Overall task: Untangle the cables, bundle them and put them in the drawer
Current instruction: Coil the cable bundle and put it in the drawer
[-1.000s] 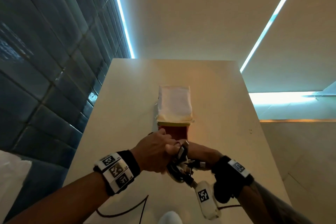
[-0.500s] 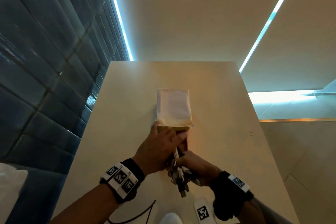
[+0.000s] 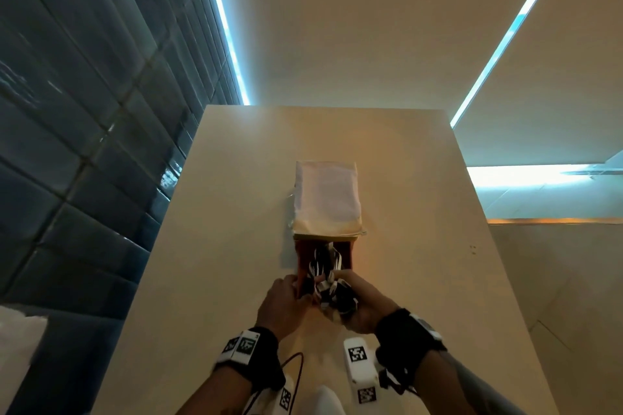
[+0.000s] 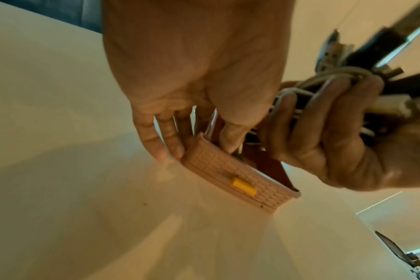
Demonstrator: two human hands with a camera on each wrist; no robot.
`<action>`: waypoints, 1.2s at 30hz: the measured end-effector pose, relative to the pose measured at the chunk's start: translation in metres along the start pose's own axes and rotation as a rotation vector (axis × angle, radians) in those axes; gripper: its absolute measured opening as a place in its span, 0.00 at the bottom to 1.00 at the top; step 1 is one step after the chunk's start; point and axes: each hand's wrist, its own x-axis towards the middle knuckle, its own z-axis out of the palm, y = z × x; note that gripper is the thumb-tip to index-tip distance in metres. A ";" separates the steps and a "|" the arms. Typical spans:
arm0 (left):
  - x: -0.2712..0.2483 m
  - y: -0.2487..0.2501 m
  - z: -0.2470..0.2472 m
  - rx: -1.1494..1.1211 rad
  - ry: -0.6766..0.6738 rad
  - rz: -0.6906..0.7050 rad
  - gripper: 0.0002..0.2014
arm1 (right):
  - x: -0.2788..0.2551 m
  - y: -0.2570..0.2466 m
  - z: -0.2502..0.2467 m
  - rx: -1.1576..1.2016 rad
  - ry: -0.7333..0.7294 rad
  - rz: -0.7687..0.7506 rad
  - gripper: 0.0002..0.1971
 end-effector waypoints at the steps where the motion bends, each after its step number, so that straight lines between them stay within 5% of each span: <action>1: 0.002 0.000 0.001 0.020 0.006 0.005 0.21 | 0.004 -0.003 0.004 -0.013 0.017 0.009 0.11; 7: 0.006 -0.009 0.006 0.010 0.001 0.076 0.25 | 0.014 -0.021 0.019 -0.139 0.068 -0.010 0.12; 10: 0.005 -0.006 0.001 -0.010 -0.009 0.081 0.28 | 0.027 -0.025 0.025 -0.251 0.217 -0.187 0.04; 12: 0.003 -0.003 -0.001 -0.013 -0.012 0.090 0.29 | 0.046 -0.018 0.019 -0.392 0.353 -0.311 0.16; 16: 0.005 -0.002 -0.002 -0.046 -0.006 0.076 0.22 | 0.060 -0.005 0.019 -0.597 0.543 -0.408 0.12; 21: 0.010 -0.011 0.002 -0.159 0.007 0.130 0.20 | 0.054 -0.005 0.027 -0.832 0.499 -0.506 0.09; 23: 0.008 -0.012 0.003 -0.199 0.017 0.159 0.19 | 0.058 -0.006 0.024 -0.924 0.478 -0.520 0.16; 27: 0.005 -0.011 0.004 -0.283 0.044 0.175 0.17 | 0.089 -0.006 -0.007 -1.139 0.469 -0.482 0.50; 32: 0.003 -0.011 0.000 -0.416 0.037 0.173 0.11 | 0.024 -0.026 0.017 -1.451 0.361 -0.440 0.17; 36: -0.002 -0.008 -0.001 -0.354 0.127 0.208 0.06 | 0.007 -0.030 0.001 -1.666 0.455 -0.496 0.15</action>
